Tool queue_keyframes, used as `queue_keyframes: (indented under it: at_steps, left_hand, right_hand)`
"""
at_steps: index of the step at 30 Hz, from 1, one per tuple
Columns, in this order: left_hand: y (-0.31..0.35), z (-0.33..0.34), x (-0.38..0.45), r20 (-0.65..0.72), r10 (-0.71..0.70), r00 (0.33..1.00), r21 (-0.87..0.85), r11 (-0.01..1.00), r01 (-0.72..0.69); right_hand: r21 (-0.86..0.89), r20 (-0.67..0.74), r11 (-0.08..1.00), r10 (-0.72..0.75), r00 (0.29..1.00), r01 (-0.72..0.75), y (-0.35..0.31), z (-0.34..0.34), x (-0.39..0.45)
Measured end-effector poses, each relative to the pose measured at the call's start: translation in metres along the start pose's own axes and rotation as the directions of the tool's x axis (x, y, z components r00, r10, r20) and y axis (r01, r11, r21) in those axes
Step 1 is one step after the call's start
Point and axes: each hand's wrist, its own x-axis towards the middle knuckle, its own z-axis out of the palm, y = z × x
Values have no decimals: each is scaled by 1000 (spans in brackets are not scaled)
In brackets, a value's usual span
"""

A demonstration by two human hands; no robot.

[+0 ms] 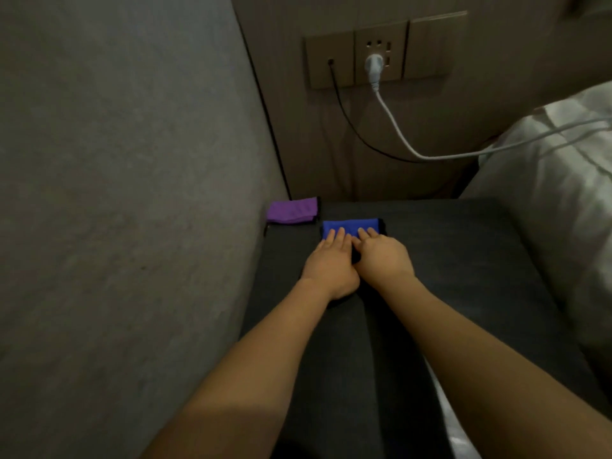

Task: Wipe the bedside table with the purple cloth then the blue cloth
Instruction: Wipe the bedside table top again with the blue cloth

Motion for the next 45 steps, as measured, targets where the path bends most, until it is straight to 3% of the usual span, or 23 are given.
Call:
queue_keyframes:
  at_steps: [11, 19, 29, 45]
  left_hand:
    - [-91, -3, -32, -55, -105, 993, 25, 994, 106]
    - [-101, -2, -40, -69, -163, 984, 14, 986, 164]
    - [-59, 1, -44, -55, -153, 987, -21, 988, 152]
    - [104, 18, 4, 15, 86, 996, -59, 995, -85]
  right_hand:
    - [31, -37, 989, -146, 989, 148, -89, 17, 18]
    - [13, -18, 979, -204, 979, 204, -104, 21, 22]
    - [-65, 17, 986, -154, 988, 155, -70, 20, 8]
    - [-121, 5, 987, 107, 994, -106, 93, -9, -58]
